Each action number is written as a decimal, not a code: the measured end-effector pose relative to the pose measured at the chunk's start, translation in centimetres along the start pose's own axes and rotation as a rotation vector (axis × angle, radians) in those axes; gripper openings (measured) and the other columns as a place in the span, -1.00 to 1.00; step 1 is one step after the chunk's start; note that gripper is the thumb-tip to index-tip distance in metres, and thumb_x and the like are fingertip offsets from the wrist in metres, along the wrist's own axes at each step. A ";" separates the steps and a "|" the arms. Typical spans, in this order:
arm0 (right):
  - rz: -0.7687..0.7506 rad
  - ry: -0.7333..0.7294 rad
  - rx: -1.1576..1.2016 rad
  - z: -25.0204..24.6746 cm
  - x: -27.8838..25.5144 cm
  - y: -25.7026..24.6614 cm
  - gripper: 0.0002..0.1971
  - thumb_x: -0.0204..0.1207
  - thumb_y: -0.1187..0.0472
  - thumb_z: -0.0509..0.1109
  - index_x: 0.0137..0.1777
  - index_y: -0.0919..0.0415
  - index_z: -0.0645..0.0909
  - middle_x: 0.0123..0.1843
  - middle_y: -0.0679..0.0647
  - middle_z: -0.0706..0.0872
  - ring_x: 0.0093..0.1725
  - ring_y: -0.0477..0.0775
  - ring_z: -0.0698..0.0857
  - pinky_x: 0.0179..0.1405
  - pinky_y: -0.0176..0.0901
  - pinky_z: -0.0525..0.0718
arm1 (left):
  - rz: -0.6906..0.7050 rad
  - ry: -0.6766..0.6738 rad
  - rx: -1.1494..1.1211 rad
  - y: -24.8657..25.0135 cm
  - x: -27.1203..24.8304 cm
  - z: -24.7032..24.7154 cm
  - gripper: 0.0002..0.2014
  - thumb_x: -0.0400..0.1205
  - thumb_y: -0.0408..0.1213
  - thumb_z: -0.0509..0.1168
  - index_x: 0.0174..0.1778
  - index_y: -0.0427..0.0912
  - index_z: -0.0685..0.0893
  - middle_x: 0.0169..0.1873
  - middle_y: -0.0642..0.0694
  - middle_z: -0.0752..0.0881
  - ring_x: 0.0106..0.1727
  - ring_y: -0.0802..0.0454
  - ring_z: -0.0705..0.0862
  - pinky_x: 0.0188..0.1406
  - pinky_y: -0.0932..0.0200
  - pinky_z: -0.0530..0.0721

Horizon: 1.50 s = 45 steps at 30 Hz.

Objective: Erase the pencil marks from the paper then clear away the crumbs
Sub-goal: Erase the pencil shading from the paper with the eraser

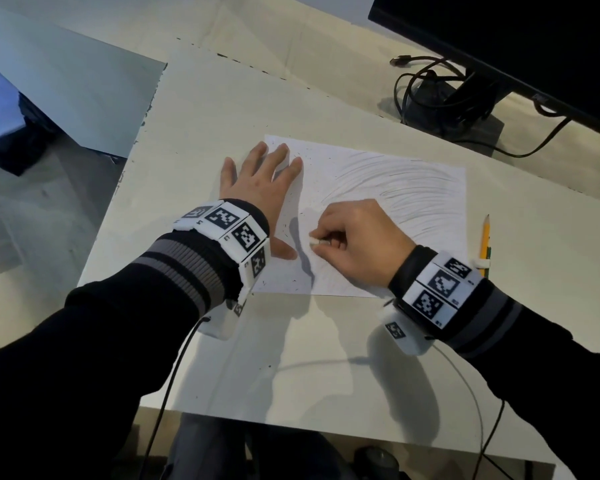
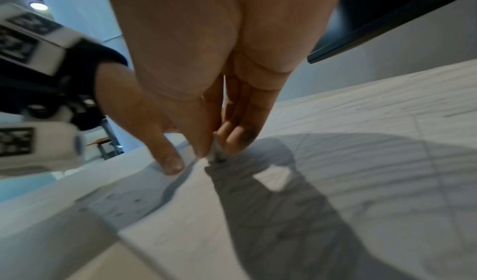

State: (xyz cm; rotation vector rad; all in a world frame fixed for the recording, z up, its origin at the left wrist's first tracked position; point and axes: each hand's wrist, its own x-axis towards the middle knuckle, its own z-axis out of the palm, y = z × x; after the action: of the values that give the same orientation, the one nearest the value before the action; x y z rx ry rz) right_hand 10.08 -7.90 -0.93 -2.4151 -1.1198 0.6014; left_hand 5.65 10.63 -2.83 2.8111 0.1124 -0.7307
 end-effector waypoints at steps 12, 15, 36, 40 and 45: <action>-0.023 -0.108 -0.022 -0.1 -0.5 0.1 -0.94 0.47 0.17 0.54 -0.20 0.12 0.76 -0.29 -0.14 0.63 -0.30 -0.10 0.59 -0.24 -0.19 0.61 | 0.009 0.010 -0.015 -0.1 0.0 0.1 0.40 0.21 0.34 0.59 0.73 0.05 -0.25 0.72 -0.01 -0.27 0.72 -0.11 -0.32 0.64 -0.41 -0.14; 0.035 0.035 -0.040 -0.3 -0.1 0.6 -0.93 0.47 0.17 0.55 -0.17 0.15 0.78 -0.25 -0.11 0.68 -0.27 -0.12 0.62 -0.22 -0.22 0.62 | 0.000 0.010 -0.007 0.0 -0.1 -0.1 0.39 0.22 0.31 0.60 0.73 0.05 -0.24 0.72 -0.01 -0.27 0.72 -0.10 -0.31 0.66 -0.39 -0.12; 0.024 0.016 -0.063 0.0 -0.7 0.1 -0.95 0.48 0.17 0.55 -0.12 0.12 0.80 -0.23 -0.12 0.68 -0.26 -0.13 0.60 -0.22 -0.22 0.61 | 0.120 0.003 0.116 0.8 0.3 -0.3 0.31 0.32 0.30 0.56 0.73 -0.24 -0.12 0.73 -0.21 -0.19 0.74 -0.20 -0.17 0.73 -0.09 -0.07; -0.025 -0.087 -0.006 0.5 -2.0 -0.3 -0.95 0.47 0.18 0.55 -0.13 0.13 0.81 -0.25 -0.15 0.68 -0.28 -0.15 0.60 -0.24 -0.25 0.59 | 0.121 0.030 0.038 0.5 -0.3 0.6 0.38 0.26 0.39 0.53 0.73 -0.20 -0.18 0.72 -0.16 -0.27 0.73 -0.18 -0.26 0.72 -0.10 -0.11; 0.016 0.014 -0.007 0.1 -1.4 0.2 -0.95 0.47 0.17 0.57 -0.13 0.13 0.81 -0.24 -0.09 0.71 -0.27 -0.12 0.63 -0.20 -0.21 0.64 | 0.134 0.055 -0.043 0.1 -0.3 1.2 0.39 0.22 0.40 0.53 0.74 -0.16 -0.17 0.73 -0.11 -0.28 0.73 -0.14 -0.29 0.72 -0.14 -0.09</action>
State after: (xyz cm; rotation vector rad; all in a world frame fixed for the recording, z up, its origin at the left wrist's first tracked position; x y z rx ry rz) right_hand 9.29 -9.06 -0.84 -2.4327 -1.0998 0.5861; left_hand 4.81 10.24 -3.69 2.7671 -0.0499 -0.6131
